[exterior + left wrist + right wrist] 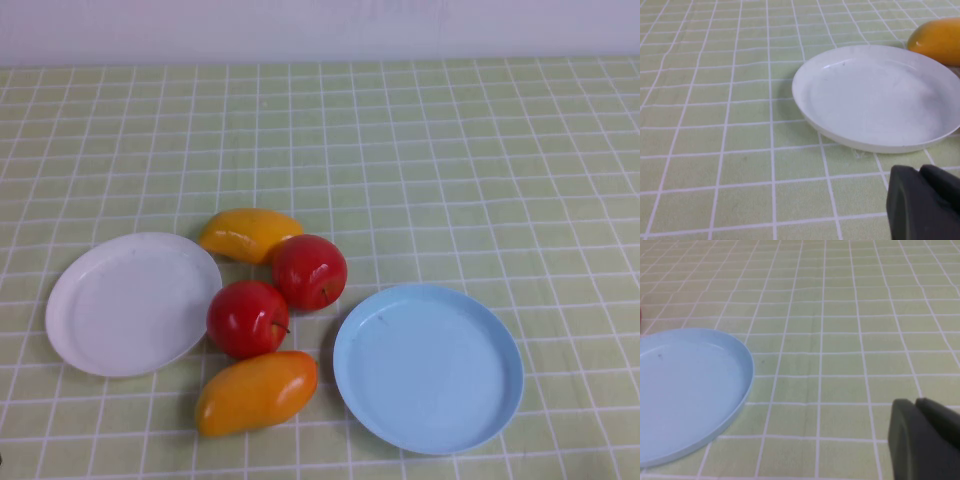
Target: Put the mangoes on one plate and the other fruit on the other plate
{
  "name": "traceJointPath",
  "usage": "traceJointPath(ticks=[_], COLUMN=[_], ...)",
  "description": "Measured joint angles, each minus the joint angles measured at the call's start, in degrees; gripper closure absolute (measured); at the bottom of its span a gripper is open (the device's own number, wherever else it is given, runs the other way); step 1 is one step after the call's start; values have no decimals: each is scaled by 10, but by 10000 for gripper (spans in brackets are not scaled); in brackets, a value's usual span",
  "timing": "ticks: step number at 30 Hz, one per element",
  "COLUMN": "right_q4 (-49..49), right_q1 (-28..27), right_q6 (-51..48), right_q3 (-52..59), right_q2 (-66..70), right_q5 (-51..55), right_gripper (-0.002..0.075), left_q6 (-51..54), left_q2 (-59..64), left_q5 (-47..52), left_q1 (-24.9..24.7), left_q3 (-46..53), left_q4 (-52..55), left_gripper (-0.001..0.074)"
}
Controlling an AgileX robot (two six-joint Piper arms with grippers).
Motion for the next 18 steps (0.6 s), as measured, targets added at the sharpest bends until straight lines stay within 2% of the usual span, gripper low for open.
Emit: traceJointPath(ticks=[13, 16, 18], right_q4=[0, 0, 0], right_q1=[0, 0, 0], right_q6=[0, 0, 0], right_q3=[0, 0, 0], right_q2=[0, 0, 0], right_q5=[0, 0, 0], right_gripper=[742, 743, 742], left_q6=[0, -9, -32], left_q2=[0, 0, 0], left_q5=[-7, -37, -67], left_q1=[0, 0, 0], left_q3=[0, 0, 0], left_q4=[10, -25, -85], left_gripper=[731, 731, 731])
